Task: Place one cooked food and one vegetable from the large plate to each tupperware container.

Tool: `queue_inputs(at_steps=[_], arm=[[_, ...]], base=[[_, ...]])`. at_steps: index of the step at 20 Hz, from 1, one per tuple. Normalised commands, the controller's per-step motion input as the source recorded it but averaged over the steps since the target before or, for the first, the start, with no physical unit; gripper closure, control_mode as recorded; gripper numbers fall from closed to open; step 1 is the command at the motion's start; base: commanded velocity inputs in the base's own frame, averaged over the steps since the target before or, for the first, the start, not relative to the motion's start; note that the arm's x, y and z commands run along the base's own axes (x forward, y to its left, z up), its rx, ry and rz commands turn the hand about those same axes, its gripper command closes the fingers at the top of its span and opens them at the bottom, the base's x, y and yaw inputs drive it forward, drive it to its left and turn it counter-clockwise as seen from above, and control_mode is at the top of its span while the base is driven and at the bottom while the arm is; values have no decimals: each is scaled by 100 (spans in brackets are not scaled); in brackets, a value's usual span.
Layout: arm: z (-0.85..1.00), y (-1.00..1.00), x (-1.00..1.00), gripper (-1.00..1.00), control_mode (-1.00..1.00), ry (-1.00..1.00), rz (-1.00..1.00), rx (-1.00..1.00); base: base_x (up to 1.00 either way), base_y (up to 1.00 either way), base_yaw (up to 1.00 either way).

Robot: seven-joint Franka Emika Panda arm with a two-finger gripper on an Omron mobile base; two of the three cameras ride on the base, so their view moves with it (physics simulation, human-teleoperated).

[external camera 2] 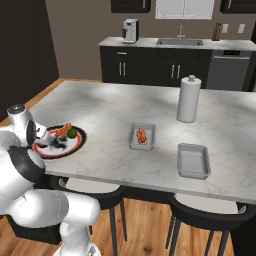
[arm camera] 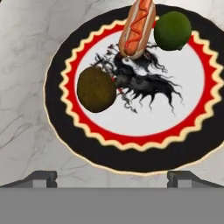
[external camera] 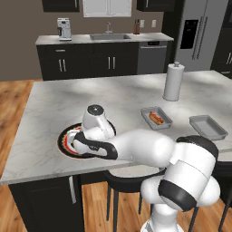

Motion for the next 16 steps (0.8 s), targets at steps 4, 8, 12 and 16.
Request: queue_inputs(at_steps=[4,8,12,16], arm=[[-26,11,27,-100,-100,2,0,0],[-26,21,27,-100,-100,1,0,0],[-19,21,32,-100,-100,0,0,0],[-11,8,35,-100,-100,1,0,0]], base=[[0,0,0],[0,0,0],[0,0,0],[0,0,0]])
